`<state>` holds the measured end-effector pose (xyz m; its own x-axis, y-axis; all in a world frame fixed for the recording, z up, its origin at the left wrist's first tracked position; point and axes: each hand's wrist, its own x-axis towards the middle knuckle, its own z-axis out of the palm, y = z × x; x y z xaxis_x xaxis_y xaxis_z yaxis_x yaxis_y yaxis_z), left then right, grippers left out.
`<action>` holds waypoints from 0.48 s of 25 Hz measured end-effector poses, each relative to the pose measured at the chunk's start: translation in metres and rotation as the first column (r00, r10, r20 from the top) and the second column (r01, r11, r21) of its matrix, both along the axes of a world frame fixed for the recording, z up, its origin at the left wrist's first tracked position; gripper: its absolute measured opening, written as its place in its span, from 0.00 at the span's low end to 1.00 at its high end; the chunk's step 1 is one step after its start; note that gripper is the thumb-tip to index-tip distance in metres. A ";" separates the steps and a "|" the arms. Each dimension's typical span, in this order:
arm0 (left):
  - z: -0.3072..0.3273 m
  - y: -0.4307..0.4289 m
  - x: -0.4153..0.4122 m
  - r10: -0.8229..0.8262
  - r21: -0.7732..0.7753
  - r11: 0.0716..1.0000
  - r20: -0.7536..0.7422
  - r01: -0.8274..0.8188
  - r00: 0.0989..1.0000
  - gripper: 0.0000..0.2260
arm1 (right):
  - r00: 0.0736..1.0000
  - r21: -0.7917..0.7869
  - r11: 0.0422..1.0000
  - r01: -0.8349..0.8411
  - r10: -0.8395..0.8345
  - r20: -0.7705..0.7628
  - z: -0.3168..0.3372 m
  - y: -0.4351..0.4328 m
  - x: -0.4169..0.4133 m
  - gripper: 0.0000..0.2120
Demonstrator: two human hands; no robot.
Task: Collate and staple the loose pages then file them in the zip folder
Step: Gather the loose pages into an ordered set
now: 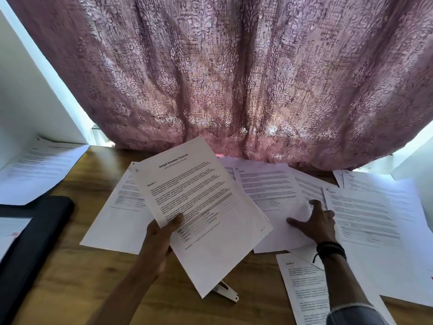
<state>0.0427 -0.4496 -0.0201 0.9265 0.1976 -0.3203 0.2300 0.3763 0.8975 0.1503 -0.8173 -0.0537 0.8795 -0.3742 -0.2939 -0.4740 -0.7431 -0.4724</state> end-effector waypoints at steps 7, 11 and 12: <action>0.006 -0.008 0.001 -0.030 -0.027 0.999 -0.005 0.030 1.000 0.15 | 0.979 0.198 0.980 -0.001 -0.039 0.198 0.007 0.008 0.001 0.36; 0.010 -0.011 0.001 -0.031 -0.073 0.997 0.007 0.032 0.999 0.21 | 0.920 0.471 0.882 -0.019 -0.168 0.353 0.013 0.014 -0.012 0.25; 0.010 -0.011 0.001 -0.027 -0.082 0.996 0.010 0.028 1.000 0.24 | 0.914 0.566 0.822 -0.061 -0.182 0.362 0.016 0.014 -0.018 0.24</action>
